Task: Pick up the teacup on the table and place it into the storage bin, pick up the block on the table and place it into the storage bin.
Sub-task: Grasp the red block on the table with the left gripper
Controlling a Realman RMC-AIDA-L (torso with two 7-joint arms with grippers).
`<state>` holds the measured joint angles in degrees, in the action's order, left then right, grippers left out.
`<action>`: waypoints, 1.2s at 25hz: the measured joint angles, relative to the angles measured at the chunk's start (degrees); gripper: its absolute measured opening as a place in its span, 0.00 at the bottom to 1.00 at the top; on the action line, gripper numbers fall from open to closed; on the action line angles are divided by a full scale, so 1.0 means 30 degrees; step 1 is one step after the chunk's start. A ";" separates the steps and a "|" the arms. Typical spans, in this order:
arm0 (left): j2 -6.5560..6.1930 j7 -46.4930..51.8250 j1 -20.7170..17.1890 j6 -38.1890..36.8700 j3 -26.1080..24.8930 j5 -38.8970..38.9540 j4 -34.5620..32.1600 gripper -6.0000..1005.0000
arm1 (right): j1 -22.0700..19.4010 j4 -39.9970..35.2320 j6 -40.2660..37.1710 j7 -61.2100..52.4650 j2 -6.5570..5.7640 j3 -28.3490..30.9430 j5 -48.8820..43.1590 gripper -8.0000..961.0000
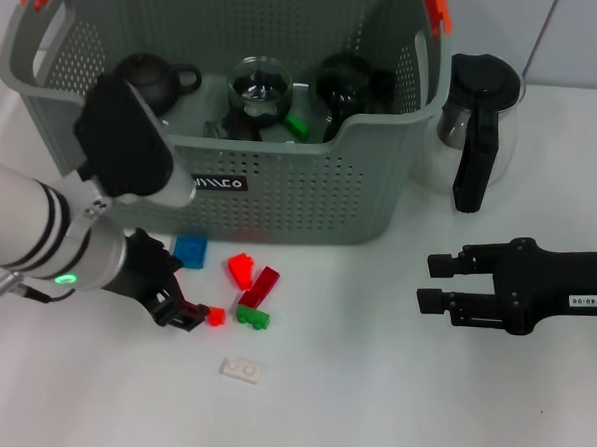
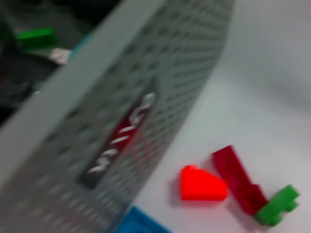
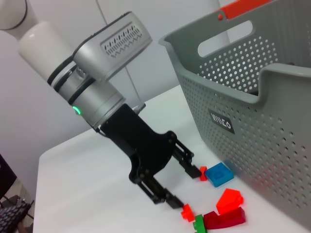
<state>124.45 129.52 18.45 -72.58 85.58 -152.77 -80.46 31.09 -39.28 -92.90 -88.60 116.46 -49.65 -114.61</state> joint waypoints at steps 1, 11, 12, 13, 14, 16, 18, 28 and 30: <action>-0.0008 0.0041 0.0001 -0.0066 -0.0196 -0.0076 -0.0071 0.70 | 0.0003 0.0000 0.0000 0.0001 0.0000 0.0000 0.0000 0.61; 0.0017 0.0043 -0.0069 -0.0766 0.0267 0.0066 -0.0469 0.70 | 0.0160 -0.0001 0.0017 -0.0012 0.0000 -0.0001 0.0002 0.61; 0.0020 0.0048 -0.0072 -0.0774 0.0361 0.0072 -0.0481 0.70 | 0.0163 -0.0001 0.0019 -0.0014 0.0000 -0.0001 0.0003 0.61; 0.0021 0.0059 -0.0068 -0.0769 0.0420 0.0078 -0.0497 0.70 | 0.0163 -0.0001 0.0022 -0.0015 -0.0001 0.0000 0.0003 0.61; 0.0023 0.0062 -0.0050 -0.0759 0.0423 0.0084 -0.0501 0.70 | 0.0163 -0.0001 0.0024 -0.0015 0.0000 0.0000 0.0003 0.61; 0.0026 0.0065 0.0012 -0.0743 0.0465 0.0097 -0.0492 0.68 | 0.0163 -0.0001 0.0028 -0.0018 -0.0001 0.0000 0.0003 0.61; 0.0029 0.0067 0.0061 -0.0647 0.0681 0.0101 -0.0368 0.66 | 0.0165 -0.0001 0.0038 -0.0021 0.0000 0.0000 0.0002 0.61; 0.0030 0.0196 0.0520 -0.0300 0.1144 0.0098 0.0434 0.62 | 0.0214 -0.0001 0.0143 -0.0029 -0.0001 -0.0001 0.0003 0.61; 0.0030 0.0210 0.0557 -0.0298 0.1159 0.0096 0.0451 0.61 | 0.0197 -0.0001 0.0151 -0.0030 0.0000 -0.0001 0.0003 0.61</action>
<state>124.54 130.15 20.12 -73.47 89.05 -152.49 -79.10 31.68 -39.29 -92.45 -88.68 116.45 -49.66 -114.61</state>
